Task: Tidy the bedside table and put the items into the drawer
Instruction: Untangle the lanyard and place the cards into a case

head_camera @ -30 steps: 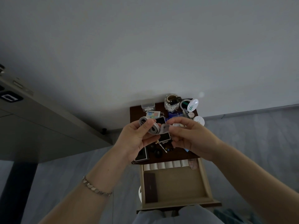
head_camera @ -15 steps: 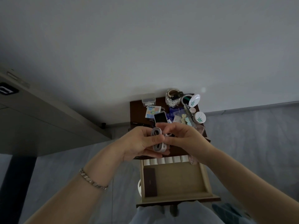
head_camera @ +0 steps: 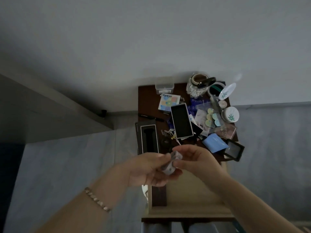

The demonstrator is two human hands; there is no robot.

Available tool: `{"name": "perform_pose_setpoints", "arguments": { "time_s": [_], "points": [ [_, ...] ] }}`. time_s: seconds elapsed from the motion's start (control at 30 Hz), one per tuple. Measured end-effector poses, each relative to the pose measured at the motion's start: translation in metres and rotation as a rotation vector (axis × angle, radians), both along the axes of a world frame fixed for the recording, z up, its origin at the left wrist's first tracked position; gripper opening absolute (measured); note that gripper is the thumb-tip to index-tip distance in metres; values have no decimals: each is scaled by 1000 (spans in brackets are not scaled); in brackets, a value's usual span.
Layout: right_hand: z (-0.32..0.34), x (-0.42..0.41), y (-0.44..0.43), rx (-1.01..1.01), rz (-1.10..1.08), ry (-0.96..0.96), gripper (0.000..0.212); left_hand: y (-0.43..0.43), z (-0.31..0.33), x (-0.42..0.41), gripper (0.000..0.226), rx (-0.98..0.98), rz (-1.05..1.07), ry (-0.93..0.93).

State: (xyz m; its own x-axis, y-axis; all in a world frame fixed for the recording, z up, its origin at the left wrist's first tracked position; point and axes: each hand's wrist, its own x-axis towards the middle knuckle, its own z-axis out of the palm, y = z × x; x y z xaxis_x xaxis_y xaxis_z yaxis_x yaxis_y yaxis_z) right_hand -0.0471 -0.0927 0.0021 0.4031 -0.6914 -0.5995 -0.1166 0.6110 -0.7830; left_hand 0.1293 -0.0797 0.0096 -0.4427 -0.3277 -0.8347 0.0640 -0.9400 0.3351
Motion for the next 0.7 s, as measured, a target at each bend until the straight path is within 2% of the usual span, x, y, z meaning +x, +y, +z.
{"name": "perform_pose_setpoints", "arguments": {
  "time_s": [0.1,0.17,0.23,0.37,0.47,0.6,0.7],
  "points": [
    [-48,19,-8,-13,-124,135,27,-6,-57,17,42,-73,256,-487],
    [-80,31,-13,-12,-171,202,30,-6,-94,29,35,-185,245,-828],
    [-113,45,-18,-12,-199,236,31,-9,-126,42,30,-253,188,-949],
    [-164,77,-23,-163,-153,459,36,-13,-175,50,32,-356,9,-990],
    [-190,101,-21,-311,-63,590,29,-14,-201,53,27,-346,23,-984],
    [-203,121,-21,-561,159,826,28,-11,-213,55,5,-318,87,-933],
    [-201,129,-21,-639,377,926,24,-8,-215,58,24,-277,147,-851]
  ]
}}
